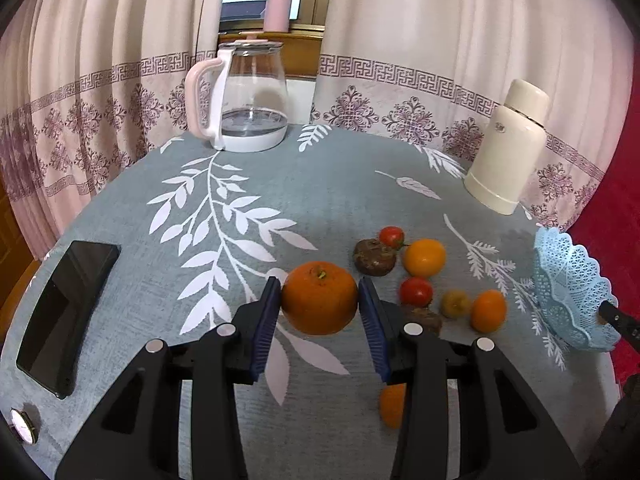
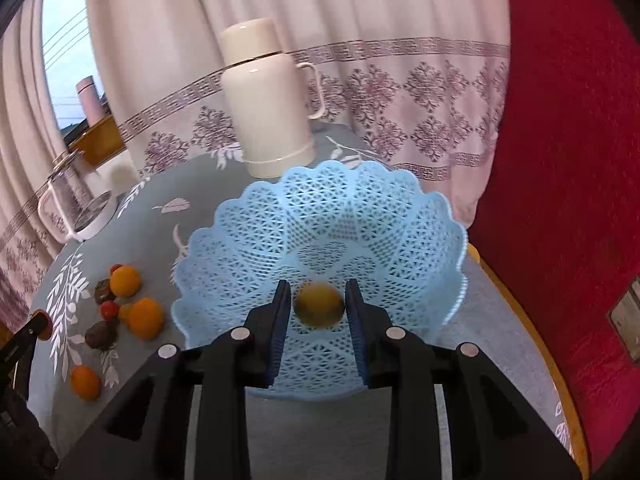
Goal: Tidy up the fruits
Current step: 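Carry the yellow plum into the blue basket and open the right tool while the left holds the orange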
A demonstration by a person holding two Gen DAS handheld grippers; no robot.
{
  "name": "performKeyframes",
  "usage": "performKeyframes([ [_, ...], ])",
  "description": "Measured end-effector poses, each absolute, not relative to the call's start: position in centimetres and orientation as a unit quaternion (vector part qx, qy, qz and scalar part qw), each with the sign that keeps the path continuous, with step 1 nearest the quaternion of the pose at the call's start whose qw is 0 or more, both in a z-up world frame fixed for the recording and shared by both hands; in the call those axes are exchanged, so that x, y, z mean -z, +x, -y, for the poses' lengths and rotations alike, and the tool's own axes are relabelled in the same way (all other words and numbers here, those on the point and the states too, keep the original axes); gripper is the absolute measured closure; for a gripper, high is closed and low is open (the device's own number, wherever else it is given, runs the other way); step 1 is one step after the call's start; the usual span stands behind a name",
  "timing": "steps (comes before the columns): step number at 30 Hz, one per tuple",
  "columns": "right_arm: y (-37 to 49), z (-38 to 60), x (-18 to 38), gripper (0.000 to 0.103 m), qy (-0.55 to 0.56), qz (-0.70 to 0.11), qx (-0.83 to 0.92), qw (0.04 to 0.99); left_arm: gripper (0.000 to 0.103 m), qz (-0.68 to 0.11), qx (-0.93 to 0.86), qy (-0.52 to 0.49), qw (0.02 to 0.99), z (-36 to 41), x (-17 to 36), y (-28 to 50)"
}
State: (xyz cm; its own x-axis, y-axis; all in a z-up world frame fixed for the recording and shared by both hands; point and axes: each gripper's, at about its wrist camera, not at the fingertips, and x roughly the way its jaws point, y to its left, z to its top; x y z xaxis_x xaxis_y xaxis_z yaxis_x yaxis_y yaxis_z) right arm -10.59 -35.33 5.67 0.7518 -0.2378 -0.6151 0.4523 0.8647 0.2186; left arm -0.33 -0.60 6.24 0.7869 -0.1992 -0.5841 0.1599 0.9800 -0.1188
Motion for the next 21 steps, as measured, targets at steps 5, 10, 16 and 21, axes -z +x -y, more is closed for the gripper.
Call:
performKeyframes([
  [5, -10.9, 35.7, -5.4, 0.074, 0.186, -0.293, 0.188, 0.919, 0.061, -0.308, 0.108, -0.026, 0.945, 1.7, -7.2, -0.9],
  [10, -11.3, 35.9, -5.5, 0.074, 0.191, -0.278, 0.192, 0.922, 0.061, -0.305, 0.127, -0.02, 0.944, 3.5, -8.2, -1.3],
  [16, -12.4, 36.2, -6.1, 0.061, 0.187, -0.248, 0.222, 0.924, 0.061, -0.299, 0.163, -0.005, 0.94, 6.9, -9.4, -1.6],
  [21, -12.9, 35.9, -6.4, 0.058, 0.178, -0.228, 0.242, 0.926, 0.061, -0.291, 0.213, 0.019, 0.933, 11.2, -10.4, -2.3],
])
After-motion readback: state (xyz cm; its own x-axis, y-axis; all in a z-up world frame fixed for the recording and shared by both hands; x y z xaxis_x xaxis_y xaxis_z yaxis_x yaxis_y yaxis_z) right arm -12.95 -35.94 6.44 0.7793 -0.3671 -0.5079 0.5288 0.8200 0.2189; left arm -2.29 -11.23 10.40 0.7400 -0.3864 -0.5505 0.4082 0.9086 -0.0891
